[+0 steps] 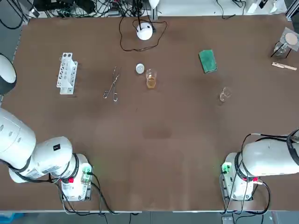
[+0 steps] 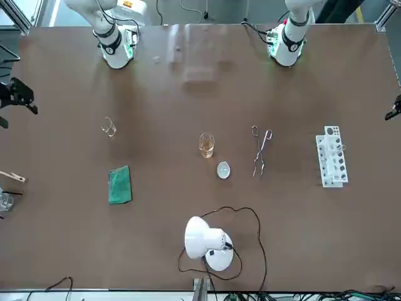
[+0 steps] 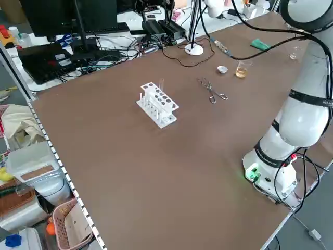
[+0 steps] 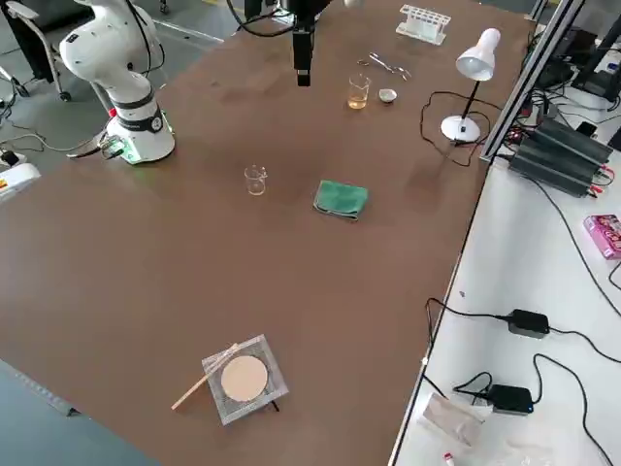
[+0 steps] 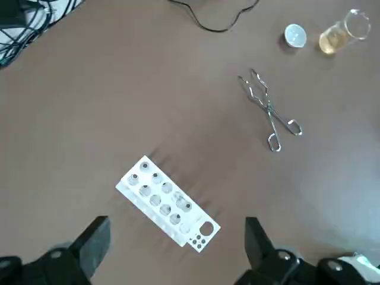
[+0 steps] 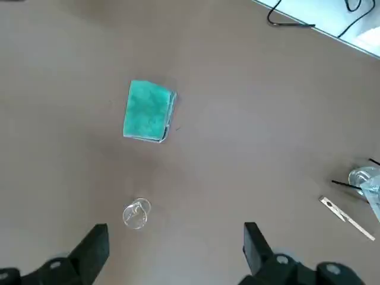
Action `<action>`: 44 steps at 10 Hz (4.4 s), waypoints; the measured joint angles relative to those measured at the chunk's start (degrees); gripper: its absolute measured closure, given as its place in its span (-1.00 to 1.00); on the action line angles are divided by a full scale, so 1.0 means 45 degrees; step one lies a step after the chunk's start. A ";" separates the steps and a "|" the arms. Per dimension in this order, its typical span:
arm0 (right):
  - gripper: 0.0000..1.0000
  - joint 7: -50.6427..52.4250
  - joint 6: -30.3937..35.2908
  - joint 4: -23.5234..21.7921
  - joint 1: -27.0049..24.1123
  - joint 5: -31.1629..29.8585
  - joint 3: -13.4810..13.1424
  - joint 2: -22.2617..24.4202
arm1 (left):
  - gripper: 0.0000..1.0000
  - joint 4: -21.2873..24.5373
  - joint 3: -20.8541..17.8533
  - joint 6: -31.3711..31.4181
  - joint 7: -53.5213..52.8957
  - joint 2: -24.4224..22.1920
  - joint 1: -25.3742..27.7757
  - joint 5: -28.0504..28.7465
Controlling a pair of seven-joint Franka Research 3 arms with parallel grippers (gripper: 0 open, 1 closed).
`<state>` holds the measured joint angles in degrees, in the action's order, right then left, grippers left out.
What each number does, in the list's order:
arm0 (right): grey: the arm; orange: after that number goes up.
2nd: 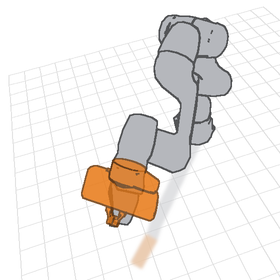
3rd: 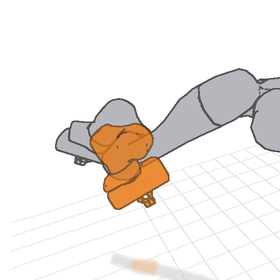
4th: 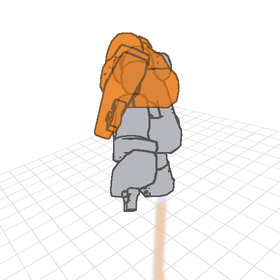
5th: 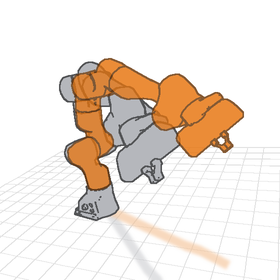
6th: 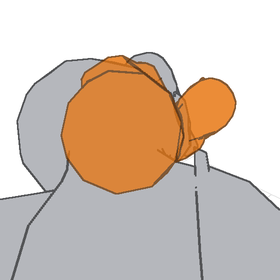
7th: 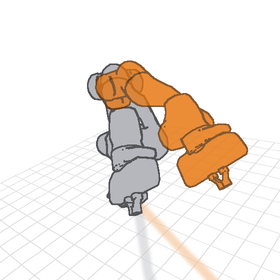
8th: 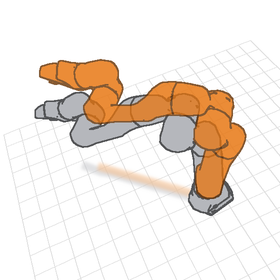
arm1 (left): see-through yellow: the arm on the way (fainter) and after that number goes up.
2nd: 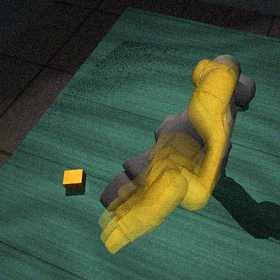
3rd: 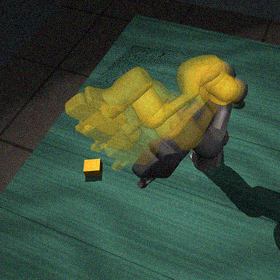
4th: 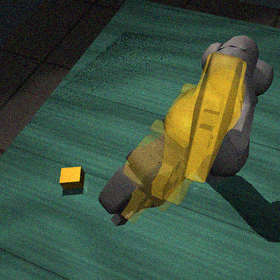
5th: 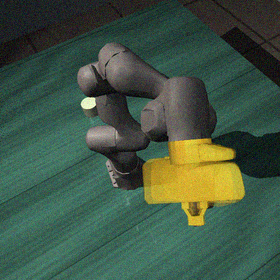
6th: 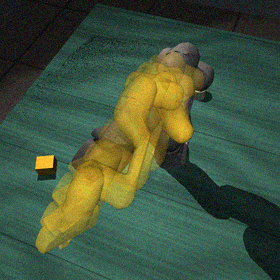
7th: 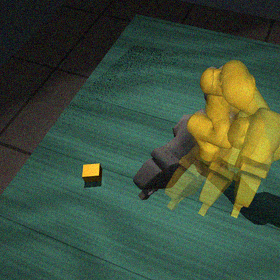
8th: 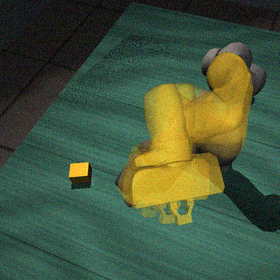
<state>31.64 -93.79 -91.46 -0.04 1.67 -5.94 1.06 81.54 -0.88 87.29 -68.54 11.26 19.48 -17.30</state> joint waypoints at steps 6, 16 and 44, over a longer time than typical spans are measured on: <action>-1.00 0.3745 -0.0778 -0.1406 -0.0632 0.1213 -0.0047 -0.0054 | -1.00 0.0563 -0.0007 -0.0770 -0.6225 0.1797 0.2407 -0.2682; -1.00 1.5648 -0.2342 -0.5599 -0.3787 0.5593 -0.0134 -0.0399 | -1.00 0.1768 0.0369 -0.1060 -1.3033 0.5764 0.4723 -0.6644; -1.00 2.8221 -0.0225 -0.7183 -0.6983 1.1533 0.0172 -0.8507 | -0.14 0.2199 0.2999 -0.1547 -1.5776 0.8646 0.6571 -0.7397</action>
<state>158.64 -94.80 -123.78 -31.47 53.56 -5.16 -37.22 91.43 12.62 80.33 -139.53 50.16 49.05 -50.58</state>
